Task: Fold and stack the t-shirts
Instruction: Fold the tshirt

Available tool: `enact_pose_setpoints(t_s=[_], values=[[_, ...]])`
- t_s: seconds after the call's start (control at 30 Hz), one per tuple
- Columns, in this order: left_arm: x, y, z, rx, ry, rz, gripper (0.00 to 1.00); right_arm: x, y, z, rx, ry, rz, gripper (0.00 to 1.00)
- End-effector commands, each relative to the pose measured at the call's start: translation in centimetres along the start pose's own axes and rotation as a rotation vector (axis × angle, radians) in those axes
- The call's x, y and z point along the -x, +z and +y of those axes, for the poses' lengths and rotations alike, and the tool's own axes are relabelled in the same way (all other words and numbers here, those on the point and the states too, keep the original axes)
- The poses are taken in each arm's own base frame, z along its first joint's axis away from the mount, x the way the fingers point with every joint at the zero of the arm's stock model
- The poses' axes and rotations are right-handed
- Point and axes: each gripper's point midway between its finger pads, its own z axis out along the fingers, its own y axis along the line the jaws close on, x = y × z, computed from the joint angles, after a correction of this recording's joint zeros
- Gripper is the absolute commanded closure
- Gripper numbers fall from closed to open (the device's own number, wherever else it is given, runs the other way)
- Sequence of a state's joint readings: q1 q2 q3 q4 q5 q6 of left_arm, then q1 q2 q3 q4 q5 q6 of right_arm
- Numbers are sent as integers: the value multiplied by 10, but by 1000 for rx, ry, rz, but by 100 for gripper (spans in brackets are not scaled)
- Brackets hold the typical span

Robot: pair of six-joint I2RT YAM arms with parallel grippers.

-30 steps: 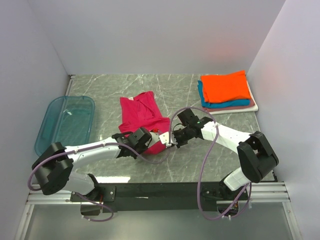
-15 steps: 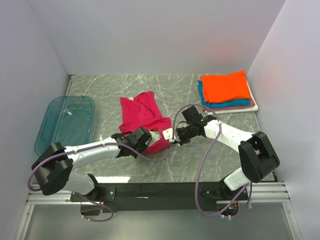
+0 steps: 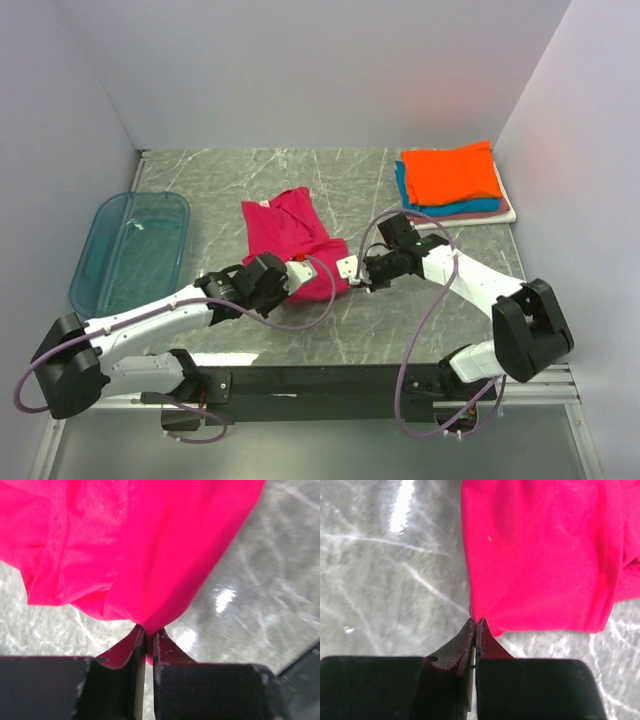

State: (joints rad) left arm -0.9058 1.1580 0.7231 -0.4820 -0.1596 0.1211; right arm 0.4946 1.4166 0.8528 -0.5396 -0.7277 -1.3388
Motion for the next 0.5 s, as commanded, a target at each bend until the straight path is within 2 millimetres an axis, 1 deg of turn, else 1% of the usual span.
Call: enact_pose_setpoints(t_s=[0.0,0.03,0.1,0.13,0.17,0.2,0.23,0.27,0.3,0.37,0.4,0.47], values=[[18,-14,-22,-122,52,-68,99,7,-12,13,-3,10,-15,100],[23,-18,-25,-136,60,-80,99,9,-15,16,-9,6,-18,100],[25,-22,-33,-183,71,-76,99,9,-17,26,-1,14,-21,100],[34,-26,-37,-203,73,-92,99,12,-22,29,-14,4,-22,100],[37,-28,-41,-222,75,-95,99,11,-23,38,0,13,-19,100],[44,-35,-50,-267,78,-107,99,11,-26,42,-2,12,-20,100],[48,-38,-54,-290,78,-117,99,15,-32,49,-6,7,-22,100],[50,-41,-60,-313,62,-114,99,15,-34,55,-1,9,-20,100],[50,-47,-70,-360,64,-110,99,16,-37,59,-4,6,-18,100],[57,-54,-74,-387,57,-127,99,21,-45,68,-13,-2,-20,100],[58,-56,-76,-395,55,-133,99,21,-48,69,-14,-4,-18,100],[60,-59,-72,-374,52,-151,99,25,-52,65,-26,2,-16,100]])
